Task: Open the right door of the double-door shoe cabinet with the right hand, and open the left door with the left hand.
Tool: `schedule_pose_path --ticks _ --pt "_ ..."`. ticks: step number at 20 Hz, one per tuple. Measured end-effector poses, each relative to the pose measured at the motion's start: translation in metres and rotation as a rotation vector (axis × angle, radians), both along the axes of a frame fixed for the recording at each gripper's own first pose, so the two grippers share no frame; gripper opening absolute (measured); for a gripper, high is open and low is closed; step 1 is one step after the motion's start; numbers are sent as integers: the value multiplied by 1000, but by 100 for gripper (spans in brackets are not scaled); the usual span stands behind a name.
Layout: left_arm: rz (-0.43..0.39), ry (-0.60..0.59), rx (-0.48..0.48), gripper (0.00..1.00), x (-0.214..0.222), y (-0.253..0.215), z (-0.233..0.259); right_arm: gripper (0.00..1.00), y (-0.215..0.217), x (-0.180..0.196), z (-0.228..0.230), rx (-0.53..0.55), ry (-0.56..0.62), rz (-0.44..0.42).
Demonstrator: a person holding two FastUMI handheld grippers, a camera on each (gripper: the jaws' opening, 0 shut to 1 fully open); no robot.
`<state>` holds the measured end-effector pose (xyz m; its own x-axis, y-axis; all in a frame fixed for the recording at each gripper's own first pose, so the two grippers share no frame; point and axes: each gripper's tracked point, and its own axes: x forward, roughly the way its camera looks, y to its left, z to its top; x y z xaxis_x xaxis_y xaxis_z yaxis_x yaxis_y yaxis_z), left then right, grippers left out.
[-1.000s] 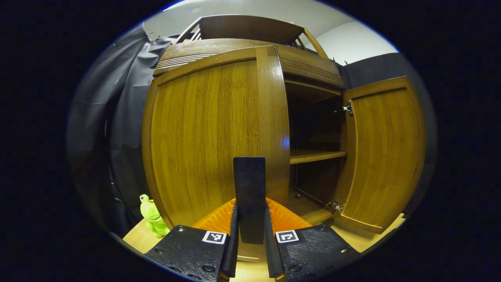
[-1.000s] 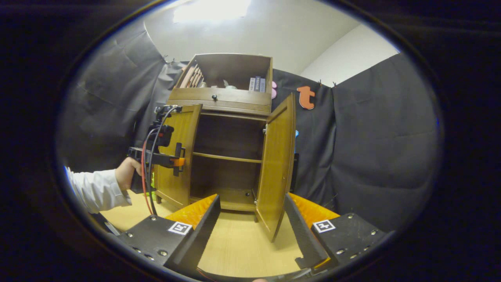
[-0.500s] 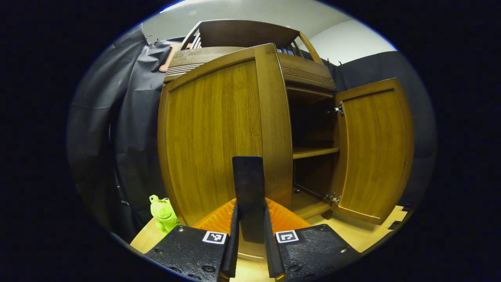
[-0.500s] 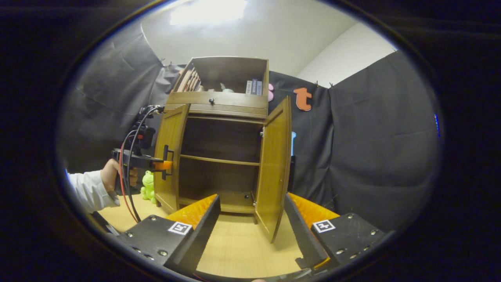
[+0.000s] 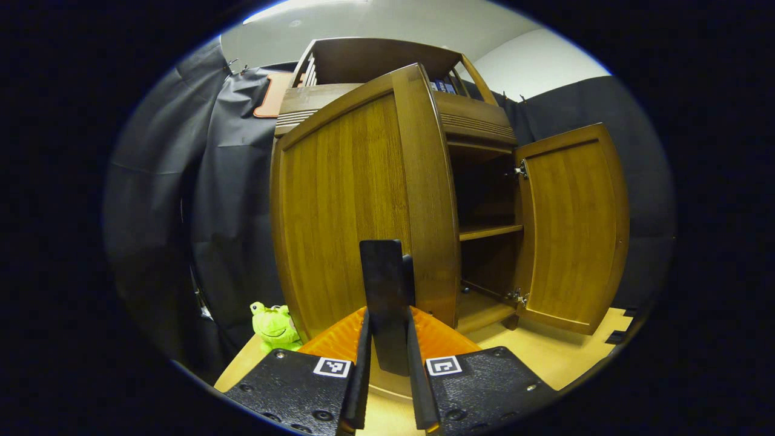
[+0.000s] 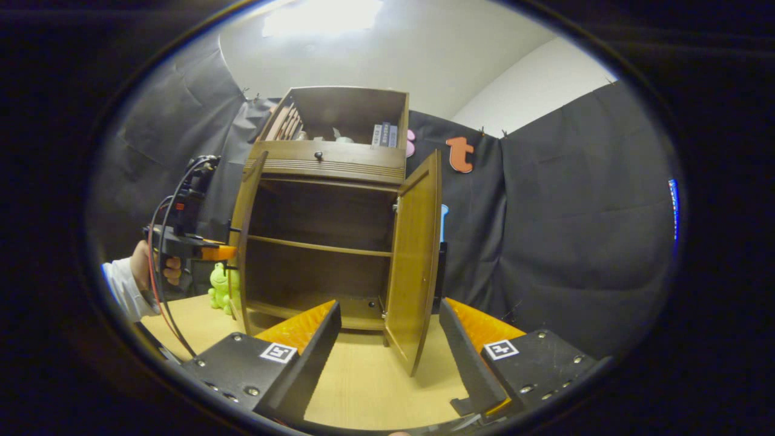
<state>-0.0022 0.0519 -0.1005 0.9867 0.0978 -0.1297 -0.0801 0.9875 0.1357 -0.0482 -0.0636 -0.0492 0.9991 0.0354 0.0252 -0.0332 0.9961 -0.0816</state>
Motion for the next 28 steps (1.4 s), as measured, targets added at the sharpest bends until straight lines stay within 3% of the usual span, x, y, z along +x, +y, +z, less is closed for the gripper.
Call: schedule_pose_path --ticks 5,10,15,17,18,21,22,23,24,26,27,28 --pt "5 -9 18 31 -16 12 1 94 -1 2 -4 -12 15 -14" --pt "36 -8 24 32 -32 29 5 96 3 3 -5 -23 24 -11" --pt "58 -12 27 23 -47 47 9 96 0 -1 1 -19 15 -23" --pt "80 -16 28 31 -53 59 11 96 0 -1 3 -19 8 -27" --pt "94 -15 35 26 -53 67 12 96 0 -1 4 -19 5 -33" --pt "140 -15 60 28 -59 93 16 94 2 -1 18 -8 -39 -47" --pt "147 -15 57 18 -60 101 17 99 7 -1 16 -6 -39 -38" --pt "137 -21 39 12 -62 102 18 97 11 0 14 -11 -34 -32" --pt "136 -18 35 17 -63 106 18 94 12 -1 12 -22 -31 -31" --pt "135 -15 37 12 -65 112 18 96 12 -1 11 -43 -27 -39" --pt "137 -13 33 14 -66 115 18 94 13 -1 10 -48 -23 -39" --pt "138 -11 29 14 -68 119 18 99 15 0 8 -49 -17 -35"
